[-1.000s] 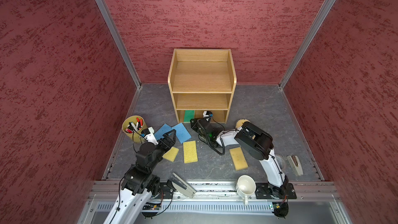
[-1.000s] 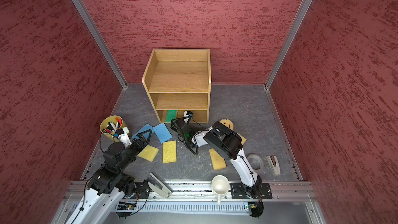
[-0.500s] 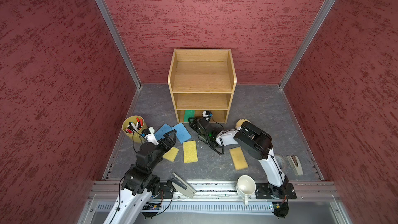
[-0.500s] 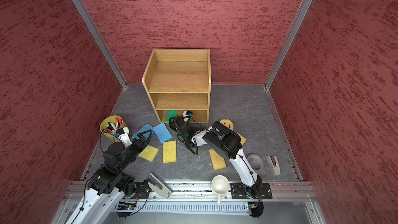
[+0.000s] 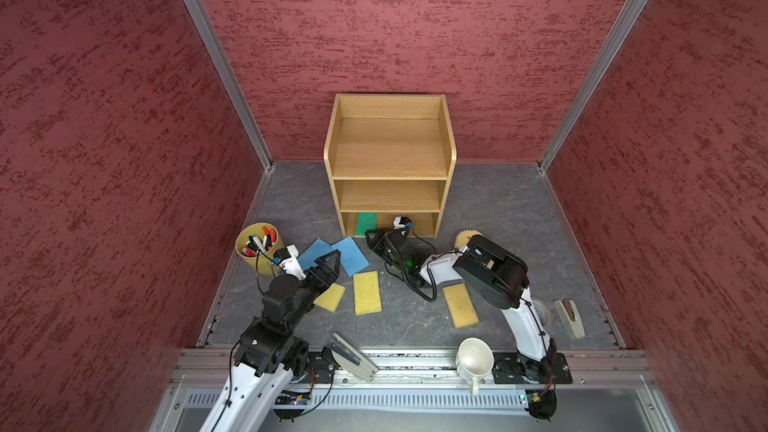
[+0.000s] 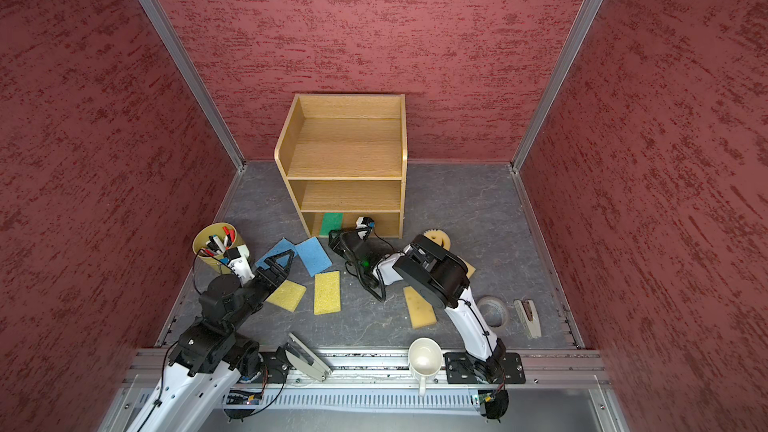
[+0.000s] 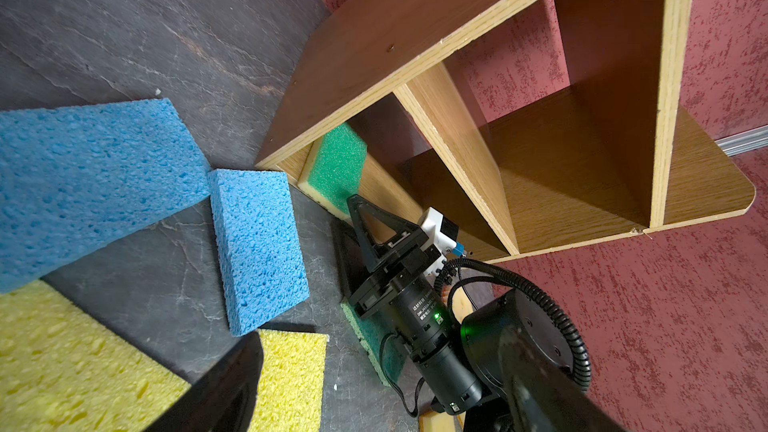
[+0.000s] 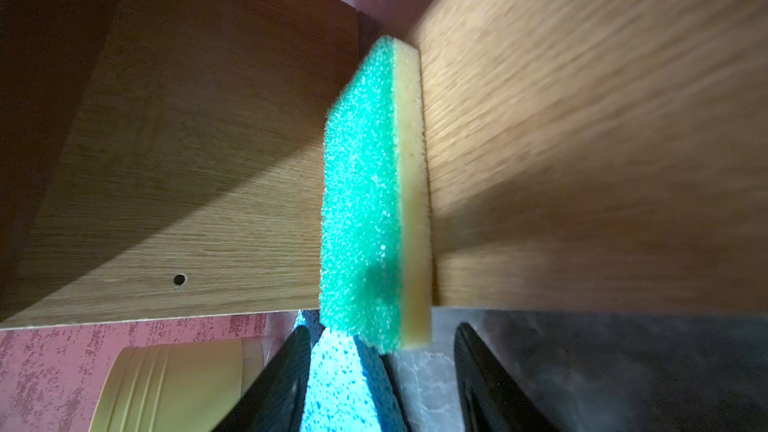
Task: Place and organize the cleaning sponges onto the shelf
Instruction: 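Push the sponge upright into the bottom shelf with the right gripper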
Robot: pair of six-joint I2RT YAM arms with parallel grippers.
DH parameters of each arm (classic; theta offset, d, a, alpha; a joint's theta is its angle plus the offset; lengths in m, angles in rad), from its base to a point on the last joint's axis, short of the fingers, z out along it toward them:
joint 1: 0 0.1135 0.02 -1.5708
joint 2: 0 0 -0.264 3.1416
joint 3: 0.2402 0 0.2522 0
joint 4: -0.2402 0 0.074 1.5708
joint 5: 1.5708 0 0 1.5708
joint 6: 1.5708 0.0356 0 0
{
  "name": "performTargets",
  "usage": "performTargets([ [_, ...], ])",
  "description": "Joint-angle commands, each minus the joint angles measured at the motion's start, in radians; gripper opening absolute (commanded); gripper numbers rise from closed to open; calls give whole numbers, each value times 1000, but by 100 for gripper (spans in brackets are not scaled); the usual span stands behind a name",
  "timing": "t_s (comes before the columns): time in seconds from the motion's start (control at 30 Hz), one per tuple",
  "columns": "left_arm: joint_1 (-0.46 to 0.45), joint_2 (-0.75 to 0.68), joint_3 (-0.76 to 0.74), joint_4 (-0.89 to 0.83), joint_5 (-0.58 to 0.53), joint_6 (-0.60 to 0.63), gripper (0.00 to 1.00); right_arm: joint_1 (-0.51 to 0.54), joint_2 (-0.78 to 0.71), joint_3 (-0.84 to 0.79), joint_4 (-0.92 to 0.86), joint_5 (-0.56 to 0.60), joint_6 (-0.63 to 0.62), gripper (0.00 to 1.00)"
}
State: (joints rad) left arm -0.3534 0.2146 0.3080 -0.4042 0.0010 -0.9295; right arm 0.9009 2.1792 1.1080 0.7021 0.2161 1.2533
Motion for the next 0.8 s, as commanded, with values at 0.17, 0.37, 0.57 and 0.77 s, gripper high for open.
performTargets([
  [0.17, 7, -8, -14, -3, 4, 2, 89, 25, -34, -14, -20, -27, 36, 56],
  [0.37, 7, -11, -12, -13, 4, 4, 89, 30, -16, 10, -33, -30, 35, 38],
  [0.57, 7, -11, -13, -11, 1, 2, 89, 27, -7, 27, -61, -12, 29, 22],
  [0.77, 9, -11, -9, -16, -1, 3, 89, 16, 22, 62, -78, -20, 22, 13],
])
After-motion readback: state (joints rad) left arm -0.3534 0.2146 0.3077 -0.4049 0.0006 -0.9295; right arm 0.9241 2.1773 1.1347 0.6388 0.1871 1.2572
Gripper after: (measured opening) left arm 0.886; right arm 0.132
